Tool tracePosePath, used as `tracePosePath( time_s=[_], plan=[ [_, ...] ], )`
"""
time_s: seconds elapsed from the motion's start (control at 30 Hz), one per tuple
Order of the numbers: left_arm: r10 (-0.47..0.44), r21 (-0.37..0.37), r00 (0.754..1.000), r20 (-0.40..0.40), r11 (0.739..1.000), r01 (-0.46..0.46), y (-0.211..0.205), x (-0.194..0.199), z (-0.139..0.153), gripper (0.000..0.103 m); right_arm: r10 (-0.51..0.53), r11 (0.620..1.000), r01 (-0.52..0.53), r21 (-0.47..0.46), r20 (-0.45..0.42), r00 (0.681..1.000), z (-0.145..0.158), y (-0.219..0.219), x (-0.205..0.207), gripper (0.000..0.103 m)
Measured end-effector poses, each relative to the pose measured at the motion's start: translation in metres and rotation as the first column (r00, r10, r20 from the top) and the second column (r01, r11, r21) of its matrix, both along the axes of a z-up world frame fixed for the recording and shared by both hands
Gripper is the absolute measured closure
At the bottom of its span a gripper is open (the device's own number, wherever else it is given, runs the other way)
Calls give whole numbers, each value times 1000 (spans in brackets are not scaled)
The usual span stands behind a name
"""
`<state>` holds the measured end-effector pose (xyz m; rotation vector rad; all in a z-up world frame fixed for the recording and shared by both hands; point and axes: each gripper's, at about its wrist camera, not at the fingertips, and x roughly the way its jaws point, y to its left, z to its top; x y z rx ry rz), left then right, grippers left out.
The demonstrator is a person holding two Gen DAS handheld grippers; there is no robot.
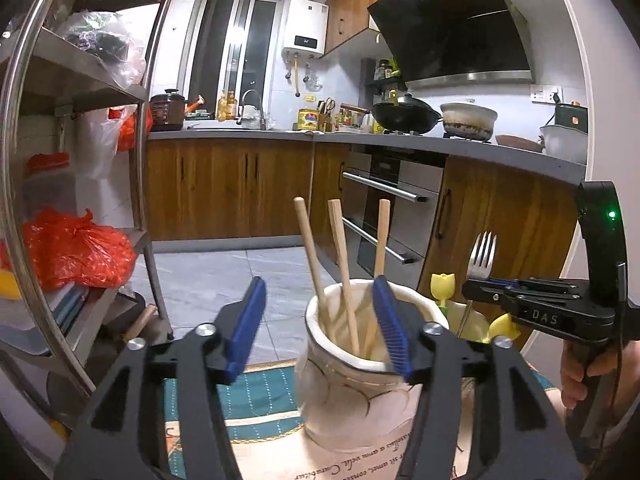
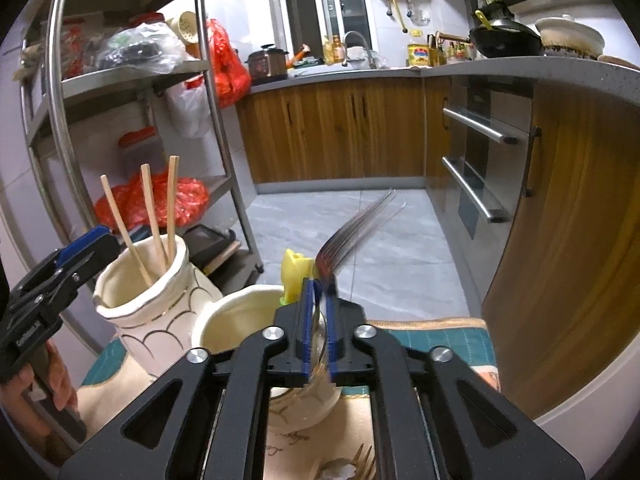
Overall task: Organize utensils
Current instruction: 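Drop the fork into the small holder while the left tool drops the chopstick in the large one, then move both tools back over the remaining utensils on the cloth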
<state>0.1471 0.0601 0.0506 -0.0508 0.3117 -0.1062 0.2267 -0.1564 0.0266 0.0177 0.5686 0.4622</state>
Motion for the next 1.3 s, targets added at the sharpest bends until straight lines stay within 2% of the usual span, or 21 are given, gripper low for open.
tracePosePath(
  time_s=[0.07, 0.13, 0.17, 0.23, 0.33, 0.4, 0.43, 0.5, 0.67, 0.87, 1.07, 1.3],
  plan=[
    [3, 1, 1000, 3, 1000, -3, 1, -2, 2, 38, -5, 1000, 5, -3, 2, 1000, 0, -1, -1, 89],
    [5, 7, 1000, 4, 1000, -5, 0, -3, 5, 30, -9, 1000, 9, 1, 0, 1000, 1, -2, -1, 77],
    [8, 11, 1000, 6, 1000, -8, -1, -4, 6, 27, -12, 1000, 12, 7, 0, 1000, 2, -4, -3, 66],
    [7, 18, 1000, 11, 1000, -8, -2, -7, 9, 22, -12, 1000, 12, 19, 4, 1000, 4, -7, -6, 57],
    [2, 26, 1000, 17, 1000, -3, -5, -14, 15, 11, -20, 999, 20, 33, 7, 1000, 7, -14, -11, 37],
    [0, 34, 1000, 27, 999, -1, -6, -20, 19, 7, -29, 998, 28, 57, 16, 999, 11, -20, -17, 22],
    [-4, 42, 999, 32, 999, 2, -8, -24, 22, 6, -34, 997, 33, 70, 23, 999, 13, -24, -21, 22],
    [-17, 57, 999, 37, 998, 14, -12, -31, 27, 6, -48, 995, 45, 92, 31, 998, 18, -32, -28, 13],
    [-52, 103, 998, 45, 994, 47, -26, -50, 39, 6, -82, 989, 75, 125, 54, 995, 29, -51, -44, 9],
    [-95, 108, 995, 36, 990, 91, -34, -71, 49, 6, -107, 985, 96, 142, 71, 992, 41, -74, -67, 7],
    [-125, 123, 992, -15, 984, 126, -42, -83, 44, 6, -124, 984, 112, 140, 81, 989, 45, -90, -84, 6],
    [-148, 122, 986, -72, 980, 156, -49, -89, 28, 6, -129, 982, 121, 143, 44, 991, 33, -97, -100, 5]
  ],
)
